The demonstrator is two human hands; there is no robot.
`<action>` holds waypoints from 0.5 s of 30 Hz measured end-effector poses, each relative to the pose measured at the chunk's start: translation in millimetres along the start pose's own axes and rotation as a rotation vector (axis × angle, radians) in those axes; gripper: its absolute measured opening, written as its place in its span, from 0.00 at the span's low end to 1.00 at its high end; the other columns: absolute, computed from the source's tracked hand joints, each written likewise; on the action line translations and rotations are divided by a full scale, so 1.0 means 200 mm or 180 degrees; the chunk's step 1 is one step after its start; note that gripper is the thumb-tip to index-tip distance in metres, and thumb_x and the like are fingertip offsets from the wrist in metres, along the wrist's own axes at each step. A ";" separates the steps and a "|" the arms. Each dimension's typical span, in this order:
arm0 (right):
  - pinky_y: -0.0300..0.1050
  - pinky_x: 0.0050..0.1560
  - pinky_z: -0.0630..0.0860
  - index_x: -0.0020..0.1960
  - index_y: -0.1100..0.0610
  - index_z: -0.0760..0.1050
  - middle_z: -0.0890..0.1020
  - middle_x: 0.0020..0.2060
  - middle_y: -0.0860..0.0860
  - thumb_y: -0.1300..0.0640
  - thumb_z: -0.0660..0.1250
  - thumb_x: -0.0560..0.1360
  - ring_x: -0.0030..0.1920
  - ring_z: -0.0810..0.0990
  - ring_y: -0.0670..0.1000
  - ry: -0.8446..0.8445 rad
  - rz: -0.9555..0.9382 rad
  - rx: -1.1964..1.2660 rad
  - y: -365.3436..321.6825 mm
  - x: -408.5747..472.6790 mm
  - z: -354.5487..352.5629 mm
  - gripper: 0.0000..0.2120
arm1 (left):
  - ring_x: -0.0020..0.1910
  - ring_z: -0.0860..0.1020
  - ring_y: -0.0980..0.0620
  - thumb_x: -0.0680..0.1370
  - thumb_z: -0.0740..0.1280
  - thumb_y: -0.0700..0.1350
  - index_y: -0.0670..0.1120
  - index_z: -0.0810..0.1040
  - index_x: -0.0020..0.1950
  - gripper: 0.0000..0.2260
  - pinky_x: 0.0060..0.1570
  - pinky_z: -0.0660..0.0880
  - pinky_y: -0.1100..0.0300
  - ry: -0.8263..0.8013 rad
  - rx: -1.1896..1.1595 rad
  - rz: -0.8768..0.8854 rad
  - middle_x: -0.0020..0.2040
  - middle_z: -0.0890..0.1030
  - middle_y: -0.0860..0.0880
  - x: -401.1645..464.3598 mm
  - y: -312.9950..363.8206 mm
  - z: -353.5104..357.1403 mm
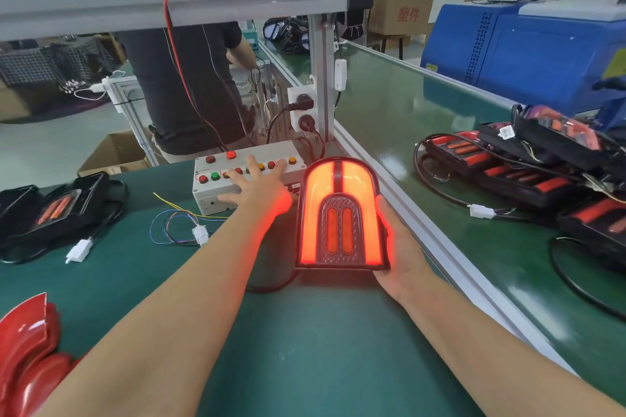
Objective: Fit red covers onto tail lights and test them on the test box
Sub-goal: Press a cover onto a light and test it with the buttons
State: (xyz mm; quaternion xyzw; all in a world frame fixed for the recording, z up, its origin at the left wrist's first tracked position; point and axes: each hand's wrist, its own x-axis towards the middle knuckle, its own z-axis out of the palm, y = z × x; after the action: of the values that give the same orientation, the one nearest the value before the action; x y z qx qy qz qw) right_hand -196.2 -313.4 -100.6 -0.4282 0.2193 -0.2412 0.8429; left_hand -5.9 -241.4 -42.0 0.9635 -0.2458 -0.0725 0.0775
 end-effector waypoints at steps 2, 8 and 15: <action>0.58 0.59 0.76 0.60 0.54 0.81 0.84 0.55 0.56 0.37 0.69 0.68 0.55 0.83 0.57 0.0023 0.0023 0.0053 0.00 0.00 0.00 0.27 | 0.73 0.37 0.31 0.74 0.57 0.38 0.66 0.49 0.74 0.36 0.64 0.47 0.24 -0.0186 -0.0045 -0.0002 0.78 0.38 0.48 0.02 0.00 -0.03; 0.55 0.55 0.79 0.60 0.53 0.80 0.84 0.55 0.55 0.38 0.65 0.73 0.55 0.84 0.55 0.0077 0.0122 0.0068 -0.01 0.00 0.00 0.24 | 0.74 0.39 0.32 0.76 0.63 0.49 0.65 0.51 0.75 0.32 0.67 0.47 0.28 -0.0333 -0.0059 0.0046 0.78 0.40 0.46 0.03 -0.01 -0.08; 0.57 0.56 0.78 0.60 0.53 0.80 0.84 0.55 0.56 0.38 0.66 0.70 0.55 0.83 0.56 0.0063 0.0127 0.0081 -0.01 0.00 0.00 0.26 | 0.75 0.38 0.37 0.77 0.59 0.51 0.62 0.54 0.75 0.28 0.65 0.38 0.27 0.0070 0.0569 0.0326 0.78 0.43 0.45 0.04 -0.01 -0.07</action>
State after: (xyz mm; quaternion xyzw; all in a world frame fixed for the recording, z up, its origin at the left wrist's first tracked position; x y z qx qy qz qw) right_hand -196.4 -313.8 -98.1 -0.4106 0.2330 -0.2313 0.8507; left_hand 4.5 -241.2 -29.7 0.9535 -0.2994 -0.0356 -0.0024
